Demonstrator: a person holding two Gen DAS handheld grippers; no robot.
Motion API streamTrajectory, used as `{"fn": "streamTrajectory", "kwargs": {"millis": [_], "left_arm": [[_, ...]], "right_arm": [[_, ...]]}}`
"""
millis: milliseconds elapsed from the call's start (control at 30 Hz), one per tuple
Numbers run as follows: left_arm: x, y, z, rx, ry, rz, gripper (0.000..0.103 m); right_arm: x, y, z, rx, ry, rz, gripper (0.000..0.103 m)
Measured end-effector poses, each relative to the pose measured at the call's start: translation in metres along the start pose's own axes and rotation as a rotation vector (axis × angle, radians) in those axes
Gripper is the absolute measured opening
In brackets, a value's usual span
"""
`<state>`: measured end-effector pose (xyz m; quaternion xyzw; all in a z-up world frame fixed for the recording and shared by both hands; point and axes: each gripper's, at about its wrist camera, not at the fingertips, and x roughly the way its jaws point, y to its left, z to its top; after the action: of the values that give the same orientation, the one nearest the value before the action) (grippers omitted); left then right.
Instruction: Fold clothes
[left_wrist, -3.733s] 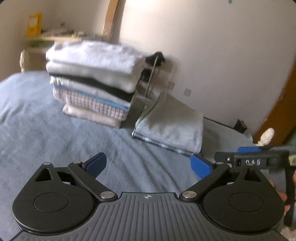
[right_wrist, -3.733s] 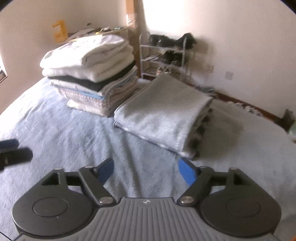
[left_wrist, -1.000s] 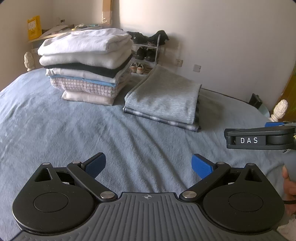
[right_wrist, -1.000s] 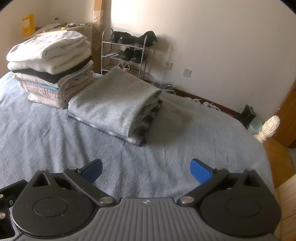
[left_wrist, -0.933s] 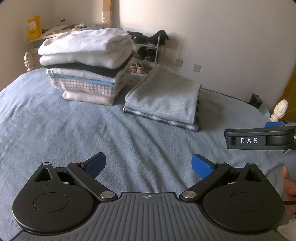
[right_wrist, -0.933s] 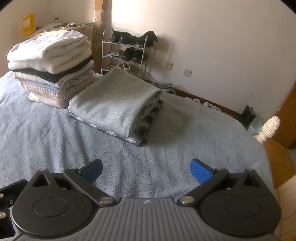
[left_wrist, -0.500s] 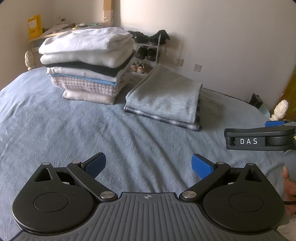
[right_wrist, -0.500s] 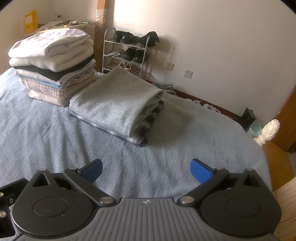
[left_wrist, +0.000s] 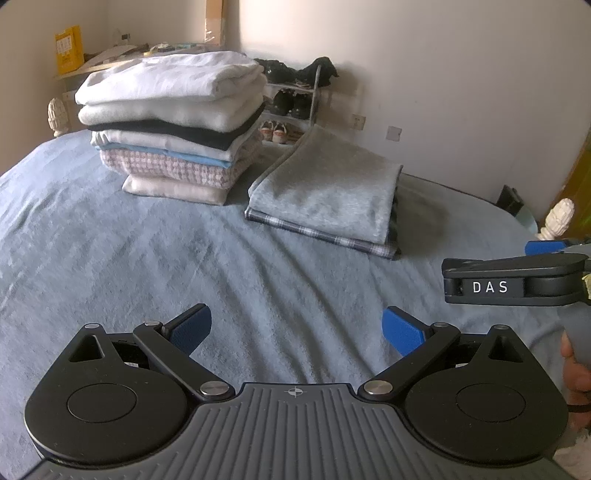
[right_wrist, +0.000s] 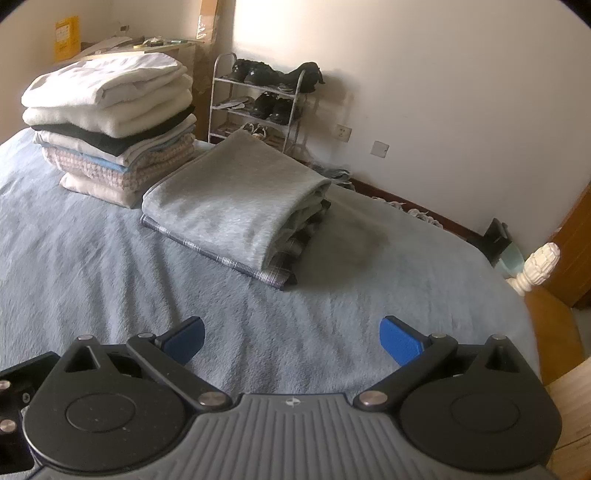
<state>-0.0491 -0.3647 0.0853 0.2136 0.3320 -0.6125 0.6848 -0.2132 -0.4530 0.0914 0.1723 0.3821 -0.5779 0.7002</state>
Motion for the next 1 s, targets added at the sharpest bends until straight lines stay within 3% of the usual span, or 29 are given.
{"fn": "streamTrajectory", "kwargs": {"millis": [300,500,1000], "left_arm": [[0.003,0.001,-0.001,-0.003,0.012,0.005,0.100],[0.004,0.004,-0.001,-0.008,0.013,0.018,0.100],[0.008,0.003,-0.001,-0.006,0.027,0.015,0.100]], "right_arm": [[0.004,0.002,0.000,0.002,0.026,0.012,0.103],[0.004,-0.001,0.005,0.053,-0.010,0.018,0.103],[0.012,0.002,-0.001,0.057,0.045,0.027,0.103]]}}
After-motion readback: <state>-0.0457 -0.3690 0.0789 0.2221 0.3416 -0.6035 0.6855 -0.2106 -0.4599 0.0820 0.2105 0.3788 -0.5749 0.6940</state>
